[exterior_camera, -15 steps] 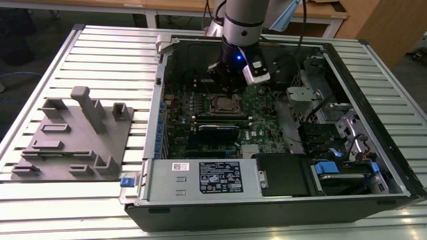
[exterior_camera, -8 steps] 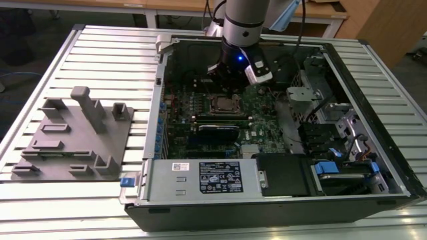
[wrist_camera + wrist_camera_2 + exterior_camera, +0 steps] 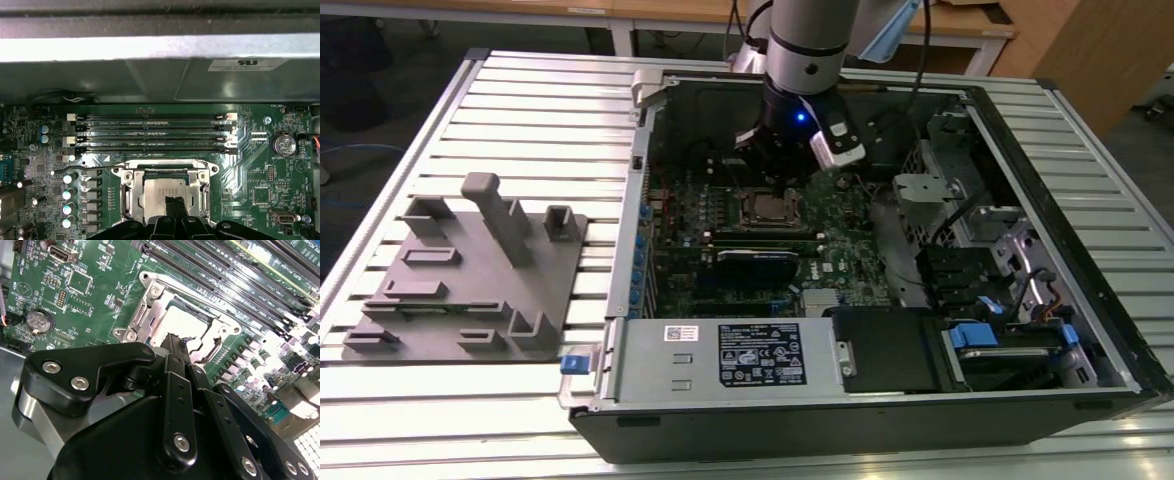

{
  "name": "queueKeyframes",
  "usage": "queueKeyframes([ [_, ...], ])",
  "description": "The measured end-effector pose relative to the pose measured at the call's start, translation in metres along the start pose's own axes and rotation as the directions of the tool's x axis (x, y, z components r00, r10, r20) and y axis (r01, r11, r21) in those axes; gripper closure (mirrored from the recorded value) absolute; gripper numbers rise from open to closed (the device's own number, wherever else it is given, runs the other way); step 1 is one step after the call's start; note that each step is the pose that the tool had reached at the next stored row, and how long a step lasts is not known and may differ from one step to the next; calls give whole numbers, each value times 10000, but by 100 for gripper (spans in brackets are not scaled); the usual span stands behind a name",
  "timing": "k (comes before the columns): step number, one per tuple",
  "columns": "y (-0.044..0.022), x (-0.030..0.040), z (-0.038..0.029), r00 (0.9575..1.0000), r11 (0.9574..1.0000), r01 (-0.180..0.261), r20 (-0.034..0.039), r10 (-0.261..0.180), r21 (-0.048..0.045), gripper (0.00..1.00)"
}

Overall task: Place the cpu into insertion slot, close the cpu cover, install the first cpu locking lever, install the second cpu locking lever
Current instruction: 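Close the cpu cover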

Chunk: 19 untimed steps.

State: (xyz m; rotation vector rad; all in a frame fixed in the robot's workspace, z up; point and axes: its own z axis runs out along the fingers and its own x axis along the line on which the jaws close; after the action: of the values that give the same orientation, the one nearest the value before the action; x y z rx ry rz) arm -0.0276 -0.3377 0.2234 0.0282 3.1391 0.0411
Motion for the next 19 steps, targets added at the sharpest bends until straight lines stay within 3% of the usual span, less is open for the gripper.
queueKeyframes([
  [8,-3,-1,42,9975,9975,706,0,-706,0,90],
  [19,-5,26,81,9972,9972,751,19,-751,3,90],
])
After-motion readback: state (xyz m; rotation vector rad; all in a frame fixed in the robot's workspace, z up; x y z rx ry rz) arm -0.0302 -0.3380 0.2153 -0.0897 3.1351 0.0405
